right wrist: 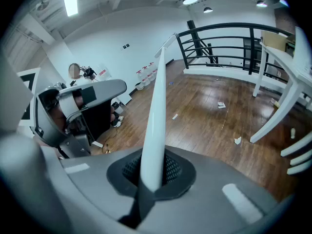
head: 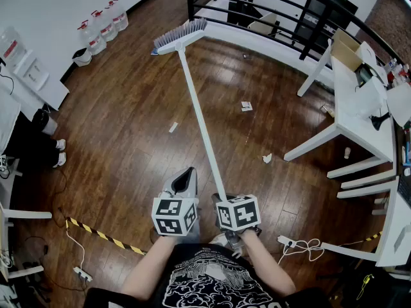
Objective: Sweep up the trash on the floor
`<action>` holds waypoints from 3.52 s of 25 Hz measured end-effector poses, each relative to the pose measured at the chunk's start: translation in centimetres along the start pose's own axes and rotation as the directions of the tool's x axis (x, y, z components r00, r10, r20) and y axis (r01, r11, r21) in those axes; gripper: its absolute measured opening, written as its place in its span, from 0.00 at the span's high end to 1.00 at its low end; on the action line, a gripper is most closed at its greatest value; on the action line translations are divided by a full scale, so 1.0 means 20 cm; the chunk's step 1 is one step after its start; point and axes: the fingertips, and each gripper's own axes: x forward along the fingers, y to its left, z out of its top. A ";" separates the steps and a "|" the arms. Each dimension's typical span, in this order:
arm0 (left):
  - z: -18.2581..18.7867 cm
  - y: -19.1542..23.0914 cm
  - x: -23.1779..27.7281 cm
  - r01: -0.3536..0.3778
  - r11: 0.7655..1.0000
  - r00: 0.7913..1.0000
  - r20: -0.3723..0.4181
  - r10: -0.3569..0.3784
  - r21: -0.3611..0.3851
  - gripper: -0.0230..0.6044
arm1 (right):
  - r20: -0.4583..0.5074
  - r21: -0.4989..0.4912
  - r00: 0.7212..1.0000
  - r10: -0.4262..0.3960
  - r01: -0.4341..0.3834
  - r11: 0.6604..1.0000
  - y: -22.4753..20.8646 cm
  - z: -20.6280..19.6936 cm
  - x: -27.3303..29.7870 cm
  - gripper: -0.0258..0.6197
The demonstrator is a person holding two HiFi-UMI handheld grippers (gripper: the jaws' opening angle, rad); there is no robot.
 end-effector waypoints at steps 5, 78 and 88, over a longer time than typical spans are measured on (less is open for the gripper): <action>0.20 0.30 0.20 -0.001 1.000 1.000 0.005 0.001 -0.016 0.96 | -0.011 0.015 1.000 0.013 -0.012 1.000 0.05 0.32 0.24 0.96; 1.98 3.08 2.97 -0.206 0.967 0.977 -0.079 0.196 -0.152 0.96 | -0.358 0.027 0.930 0.078 -0.073 0.997 -0.54 3.84 2.82 0.96; 2.12 3.65 3.41 -0.192 0.972 0.974 -0.147 0.172 -0.135 0.96 | -0.504 0.110 0.861 0.069 -0.016 0.994 -0.71 4.24 3.62 0.96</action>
